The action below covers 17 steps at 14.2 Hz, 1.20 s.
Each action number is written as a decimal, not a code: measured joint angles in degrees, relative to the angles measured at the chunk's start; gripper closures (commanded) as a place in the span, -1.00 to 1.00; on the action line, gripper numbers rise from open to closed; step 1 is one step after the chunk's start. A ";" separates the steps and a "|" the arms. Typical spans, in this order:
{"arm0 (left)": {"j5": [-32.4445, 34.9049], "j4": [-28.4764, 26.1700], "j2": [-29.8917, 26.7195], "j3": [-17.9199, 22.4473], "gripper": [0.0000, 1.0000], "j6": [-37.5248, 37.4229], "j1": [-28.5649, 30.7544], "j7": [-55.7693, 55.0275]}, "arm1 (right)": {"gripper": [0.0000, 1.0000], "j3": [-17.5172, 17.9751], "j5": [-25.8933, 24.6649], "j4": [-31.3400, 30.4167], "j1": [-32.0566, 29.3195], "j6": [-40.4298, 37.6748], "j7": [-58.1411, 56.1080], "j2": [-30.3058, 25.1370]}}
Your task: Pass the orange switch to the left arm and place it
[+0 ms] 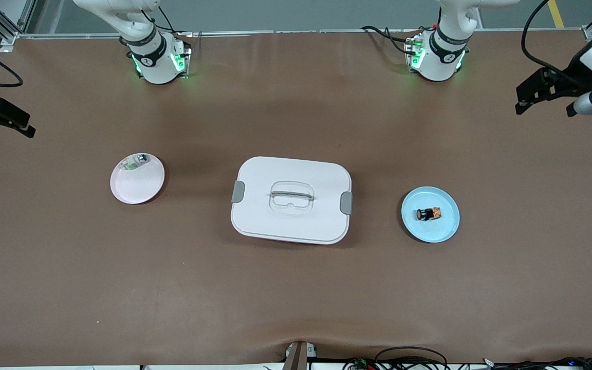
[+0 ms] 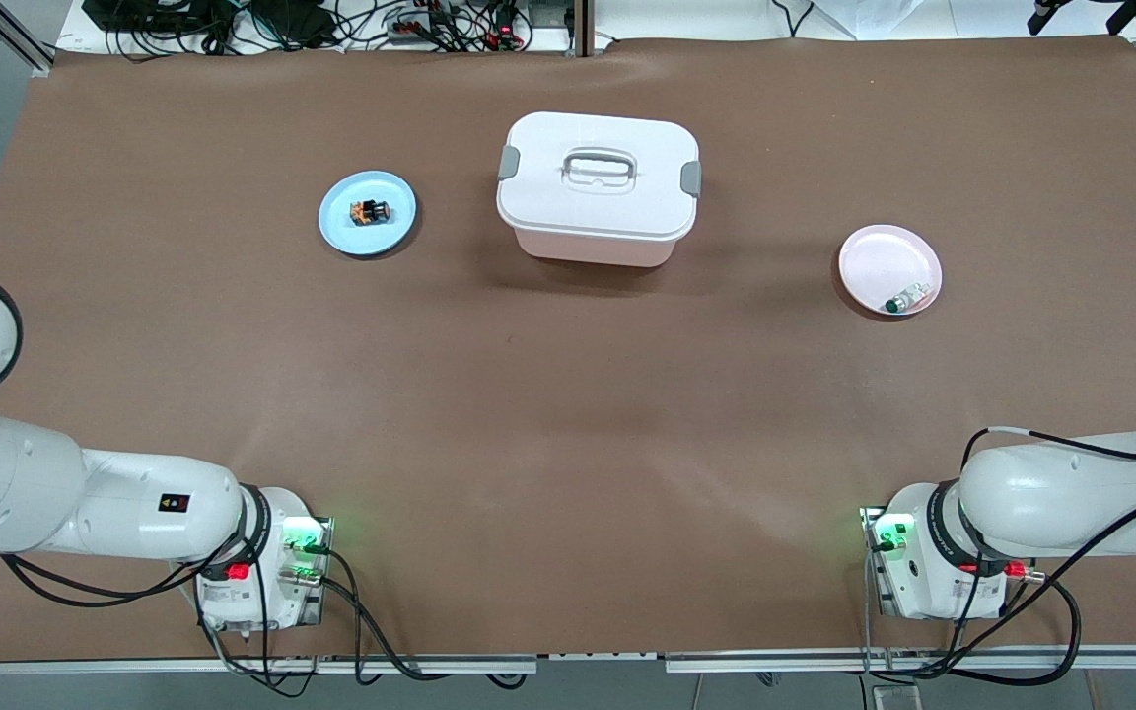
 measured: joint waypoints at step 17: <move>0.01 -1.87 -0.96 0.55 -1.00 0.15 0.16 -4.01 | -1.00 0.08 0.00 0.16 0.00 0.20 0.00 -0.23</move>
